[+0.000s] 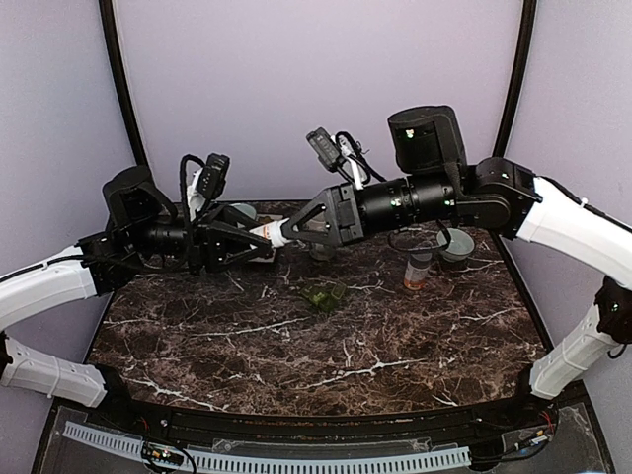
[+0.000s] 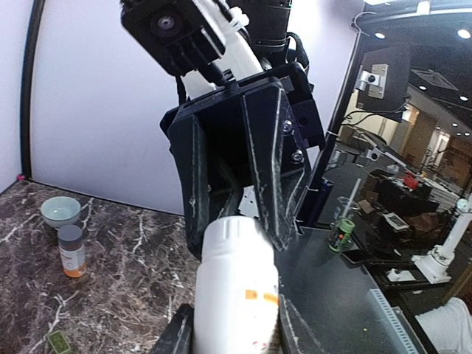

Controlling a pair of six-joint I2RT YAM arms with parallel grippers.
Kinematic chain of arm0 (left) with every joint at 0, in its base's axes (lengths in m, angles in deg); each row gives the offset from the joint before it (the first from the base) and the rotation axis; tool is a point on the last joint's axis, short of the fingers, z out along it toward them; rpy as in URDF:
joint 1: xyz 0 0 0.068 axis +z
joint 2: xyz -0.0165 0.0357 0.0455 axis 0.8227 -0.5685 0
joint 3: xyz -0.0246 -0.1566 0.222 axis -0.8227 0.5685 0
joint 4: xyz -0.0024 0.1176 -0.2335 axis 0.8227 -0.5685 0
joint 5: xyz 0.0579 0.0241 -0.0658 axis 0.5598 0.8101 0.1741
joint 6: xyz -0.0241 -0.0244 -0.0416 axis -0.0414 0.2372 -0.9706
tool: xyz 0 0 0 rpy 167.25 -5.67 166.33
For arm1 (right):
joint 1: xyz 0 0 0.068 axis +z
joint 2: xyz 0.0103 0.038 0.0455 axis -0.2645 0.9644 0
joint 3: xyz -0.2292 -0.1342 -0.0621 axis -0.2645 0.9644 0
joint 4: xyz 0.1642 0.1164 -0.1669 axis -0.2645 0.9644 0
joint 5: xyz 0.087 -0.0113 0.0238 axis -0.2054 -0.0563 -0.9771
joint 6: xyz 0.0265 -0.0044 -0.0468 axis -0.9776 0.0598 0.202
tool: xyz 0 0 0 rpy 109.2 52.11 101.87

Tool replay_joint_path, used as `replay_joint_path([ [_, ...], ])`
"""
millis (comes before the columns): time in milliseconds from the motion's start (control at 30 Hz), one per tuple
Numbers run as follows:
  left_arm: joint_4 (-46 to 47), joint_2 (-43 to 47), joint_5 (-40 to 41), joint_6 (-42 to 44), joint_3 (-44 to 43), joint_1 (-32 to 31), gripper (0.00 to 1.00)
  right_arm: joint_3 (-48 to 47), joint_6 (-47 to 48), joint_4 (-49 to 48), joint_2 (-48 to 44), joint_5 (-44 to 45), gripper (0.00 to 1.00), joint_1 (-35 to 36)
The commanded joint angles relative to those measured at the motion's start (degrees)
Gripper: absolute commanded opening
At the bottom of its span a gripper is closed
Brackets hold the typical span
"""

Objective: Sort the pills into containers
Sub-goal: Screw the lid of the pill bottle onto the pill bottle.

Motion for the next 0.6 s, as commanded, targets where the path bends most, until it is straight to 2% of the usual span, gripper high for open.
replay_joint_path([
  [0, 2.78, 4.66, 11.03, 7.60, 1.16, -2.30, 0.00, 2.65, -14.92, -5.54, 2.47, -4.93, 0.00, -3.36],
  [167, 3.20, 7.82, 19.56, 11.74, 3.10, -4.21, 0.00, 3.93, -22.44, -7.78, 3.70, -8.72, 0.00, -5.47],
  [567, -3.16, 9.41, 32.66, 25.85, 2.37, -9.15, 0.00, 3.23, -25.44, -4.10, 6.39, -11.69, 0.00, -7.40],
])
